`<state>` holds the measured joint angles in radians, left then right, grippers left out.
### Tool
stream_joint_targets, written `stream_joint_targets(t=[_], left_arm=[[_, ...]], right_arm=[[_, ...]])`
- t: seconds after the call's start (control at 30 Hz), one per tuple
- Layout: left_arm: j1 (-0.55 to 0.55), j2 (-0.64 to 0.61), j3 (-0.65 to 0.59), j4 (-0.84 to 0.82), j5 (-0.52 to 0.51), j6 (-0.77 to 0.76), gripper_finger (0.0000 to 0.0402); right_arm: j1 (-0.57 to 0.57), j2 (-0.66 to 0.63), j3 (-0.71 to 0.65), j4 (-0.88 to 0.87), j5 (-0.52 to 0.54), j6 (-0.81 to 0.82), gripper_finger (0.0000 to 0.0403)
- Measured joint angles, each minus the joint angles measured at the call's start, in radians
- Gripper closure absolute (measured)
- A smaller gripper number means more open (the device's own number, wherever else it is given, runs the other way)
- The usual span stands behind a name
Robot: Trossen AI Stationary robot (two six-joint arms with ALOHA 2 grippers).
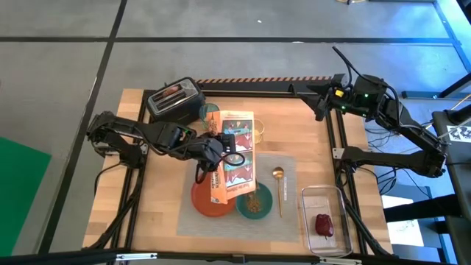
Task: Arrange a breakfast setting
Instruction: Pour the cereal into the green bowl
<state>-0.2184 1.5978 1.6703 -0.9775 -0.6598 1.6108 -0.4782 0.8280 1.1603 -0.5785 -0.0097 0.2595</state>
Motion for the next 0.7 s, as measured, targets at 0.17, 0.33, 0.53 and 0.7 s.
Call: stream_joint_targets(t=[0.17,0.33,0.53,0.7], left_arm=[[0.0,0.0,0.0,0.0,-0.002,0.005,0.0287],[0.0,0.0,0.0,0.001,-0.002,-0.001,0.0287],[0.005,0.0,0.0,0.0,-0.001,-0.011,0.0287],[0.005,0.0,0.0,-0.001,0.009,-0.037,0.0287]], right_arm=[[0.0,0.0,0.0,0.0,0.0,-0.003,0.0114],[0.0,0.0,0.0,0.0,0.0,-0.004,0.0114],[0.0,0.0,0.0,0.0,0.0,-0.004,0.0114],[0.0,0.0,0.0,0.0,0.0,-0.004,0.0114]])
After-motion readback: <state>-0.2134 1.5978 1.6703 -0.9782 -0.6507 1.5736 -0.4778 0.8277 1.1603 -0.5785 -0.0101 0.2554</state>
